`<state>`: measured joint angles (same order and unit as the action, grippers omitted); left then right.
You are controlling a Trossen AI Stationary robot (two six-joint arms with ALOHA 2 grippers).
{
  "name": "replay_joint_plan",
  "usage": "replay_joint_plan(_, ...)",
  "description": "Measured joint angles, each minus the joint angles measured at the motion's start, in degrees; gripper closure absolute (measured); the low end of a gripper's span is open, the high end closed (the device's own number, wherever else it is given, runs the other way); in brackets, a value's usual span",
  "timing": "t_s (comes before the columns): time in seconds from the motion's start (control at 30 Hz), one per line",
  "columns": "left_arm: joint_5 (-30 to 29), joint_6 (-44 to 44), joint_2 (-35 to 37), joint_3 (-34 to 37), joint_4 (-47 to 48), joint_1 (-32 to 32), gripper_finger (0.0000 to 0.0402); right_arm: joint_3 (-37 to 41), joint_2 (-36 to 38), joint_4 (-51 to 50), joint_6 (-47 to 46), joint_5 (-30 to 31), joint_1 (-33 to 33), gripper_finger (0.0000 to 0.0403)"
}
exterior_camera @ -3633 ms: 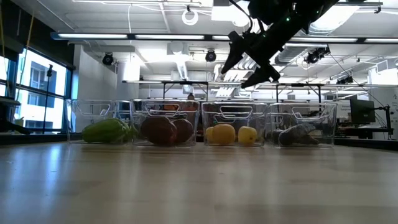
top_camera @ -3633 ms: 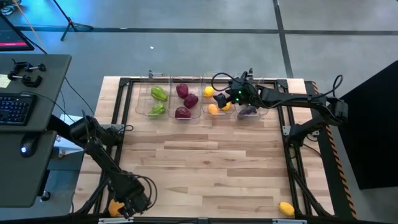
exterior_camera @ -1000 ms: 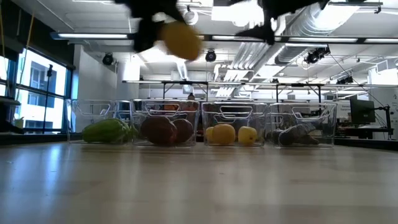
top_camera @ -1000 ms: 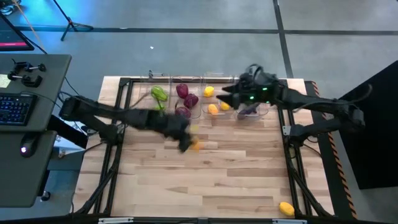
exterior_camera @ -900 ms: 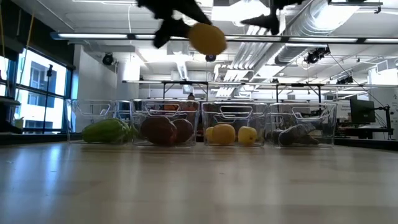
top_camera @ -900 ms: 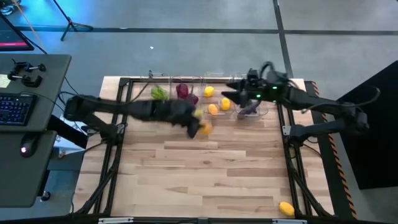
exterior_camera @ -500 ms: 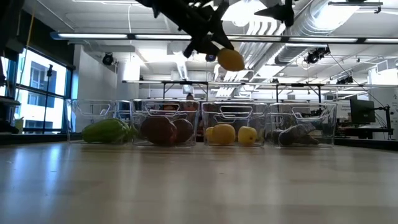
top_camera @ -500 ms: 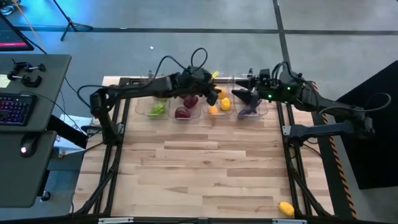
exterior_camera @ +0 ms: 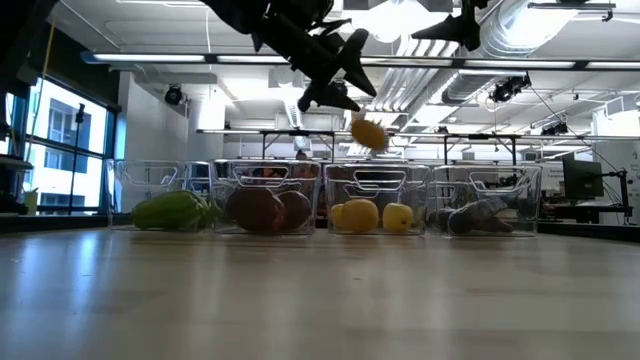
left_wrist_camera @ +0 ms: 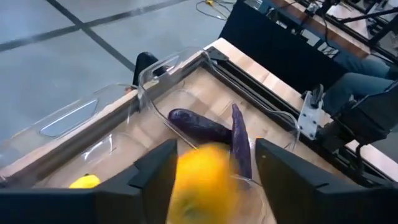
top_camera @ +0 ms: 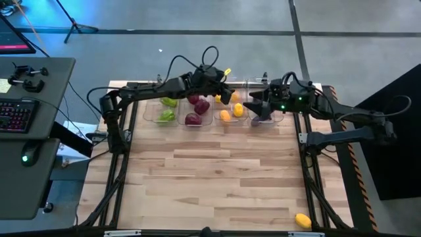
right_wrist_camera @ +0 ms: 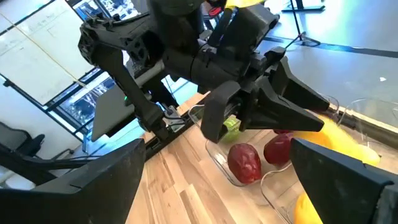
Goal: Sort produce into baskets
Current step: Put the yellow lemon into the middle right transparent bin
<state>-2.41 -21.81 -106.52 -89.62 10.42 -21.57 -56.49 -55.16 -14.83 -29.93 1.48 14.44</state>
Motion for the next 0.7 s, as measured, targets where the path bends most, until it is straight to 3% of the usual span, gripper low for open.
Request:
replay_joint_plan(0.17,6.50,-1.08,0.23,0.00,2.20,-1.52,0.0153,0.00,-0.02,-0.28,0.35,1.93,-0.31,0.0015)
replay_joint_plan(0.3,14.28,-0.77,2.08,0.02,3.76,-1.44,0.0141,0.00,0.00,-1.50,-0.05,5.26,-0.36,0.0015)
replay_joint_plan(0.37,15.33,0.40,4.08,0.00,5.16,-0.30,0.0141,-0.02,0.00,-3.23,-2.12,7.20,-0.63,0.0015)
replay_joint_plan(0.57,12.68,10.45,10.93,0.87,15.12,7.34,0.0140,3.15,-0.70,-7.89,-10.17,7.90,-5.50,0.0015)
replay_joint_plan(0.7,5.22,15.07,16.41,7.40,16.32,14.41,0.0140,10.38,-0.76,-8.00,-19.54,5.22,-13.16,0.0015)
